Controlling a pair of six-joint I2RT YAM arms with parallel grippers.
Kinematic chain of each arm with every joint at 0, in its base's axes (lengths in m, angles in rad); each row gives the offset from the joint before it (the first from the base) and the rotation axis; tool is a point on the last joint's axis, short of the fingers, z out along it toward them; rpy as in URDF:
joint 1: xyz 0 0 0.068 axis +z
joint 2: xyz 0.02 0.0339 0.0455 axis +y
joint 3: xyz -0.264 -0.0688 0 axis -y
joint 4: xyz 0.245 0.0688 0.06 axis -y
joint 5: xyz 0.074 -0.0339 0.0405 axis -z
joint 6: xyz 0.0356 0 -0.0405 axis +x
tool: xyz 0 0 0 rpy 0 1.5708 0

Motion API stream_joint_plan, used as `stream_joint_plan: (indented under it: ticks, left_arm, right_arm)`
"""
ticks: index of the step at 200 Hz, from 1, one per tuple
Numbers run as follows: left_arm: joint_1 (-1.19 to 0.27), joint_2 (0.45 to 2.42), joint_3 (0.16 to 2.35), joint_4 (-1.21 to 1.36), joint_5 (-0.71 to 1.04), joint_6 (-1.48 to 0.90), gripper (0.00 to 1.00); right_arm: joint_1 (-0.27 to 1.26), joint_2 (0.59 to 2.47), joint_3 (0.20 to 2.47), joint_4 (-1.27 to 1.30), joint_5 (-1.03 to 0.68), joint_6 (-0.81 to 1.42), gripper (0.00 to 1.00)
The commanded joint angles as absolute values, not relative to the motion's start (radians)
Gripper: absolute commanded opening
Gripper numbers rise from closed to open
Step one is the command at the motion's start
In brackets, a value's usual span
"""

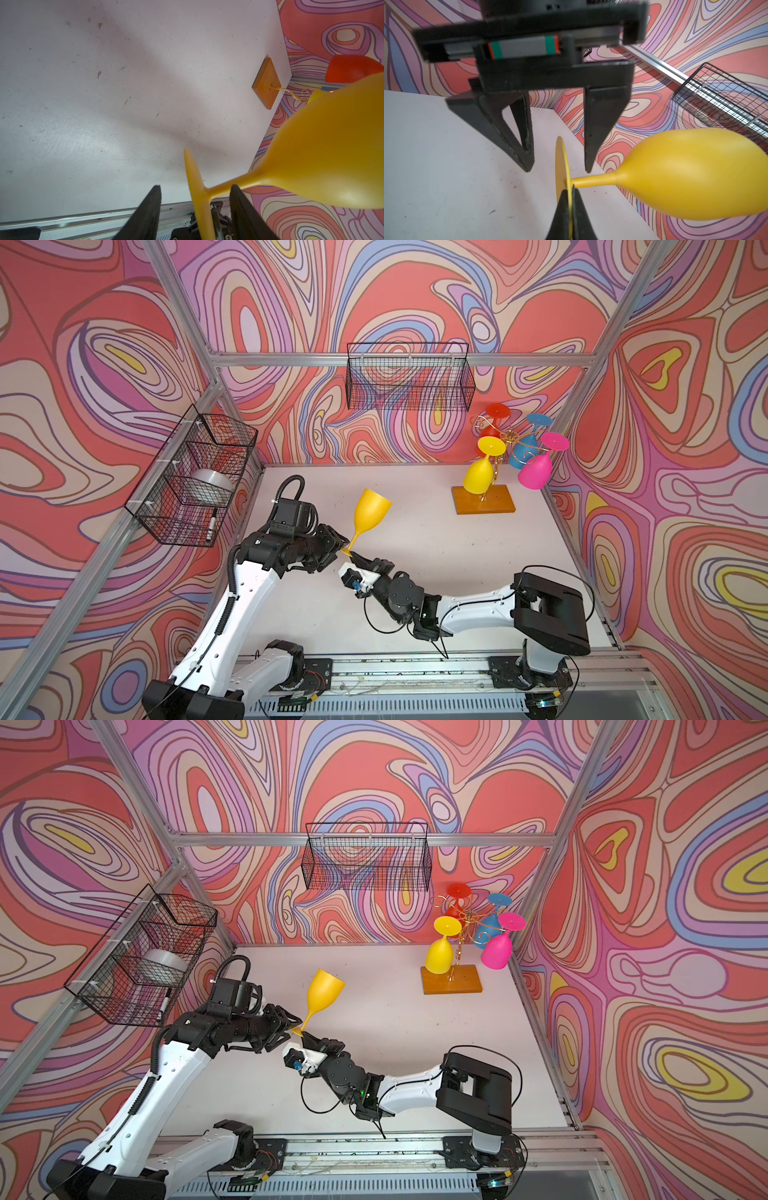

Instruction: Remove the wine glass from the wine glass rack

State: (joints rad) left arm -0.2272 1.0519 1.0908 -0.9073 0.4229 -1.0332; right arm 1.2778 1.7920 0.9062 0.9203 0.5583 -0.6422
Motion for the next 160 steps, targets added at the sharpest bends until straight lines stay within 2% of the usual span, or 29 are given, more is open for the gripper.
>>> stream_joint_plan:
  ticks: [1,32,65,92,142,160]
  left_arm:
    - [-0.219,1.011,1.070,-0.905,0.439,-1.059,0.43]
    - [-0.205,0.982,1.057,-0.937,0.423,-1.039,0.29]
    - [-0.168,0.971,1.032,-0.926,0.446,-1.032,0.25]
    - [-0.163,0.971,1.004,-0.889,0.457,-1.049,0.13]
    - [-0.155,0.985,1.010,-0.886,0.417,-1.023,0.00]
    - [-0.147,0.986,1.013,-0.893,0.393,-0.998,0.00]
  right_arm:
    - [1.289,1.820,0.951,0.950,0.598,-0.662,0.00]
    - [1.292,1.836,0.972,0.955,0.606,-0.661,0.00]
    - [1.296,1.838,0.979,0.949,0.617,-0.650,0.00]
    - [1.301,1.840,0.992,0.934,0.620,-0.651,0.00]
    - [1.302,1.856,1.010,0.931,0.630,-0.644,0.00]
    - [1.302,1.874,1.029,0.928,0.640,-0.640,0.00]
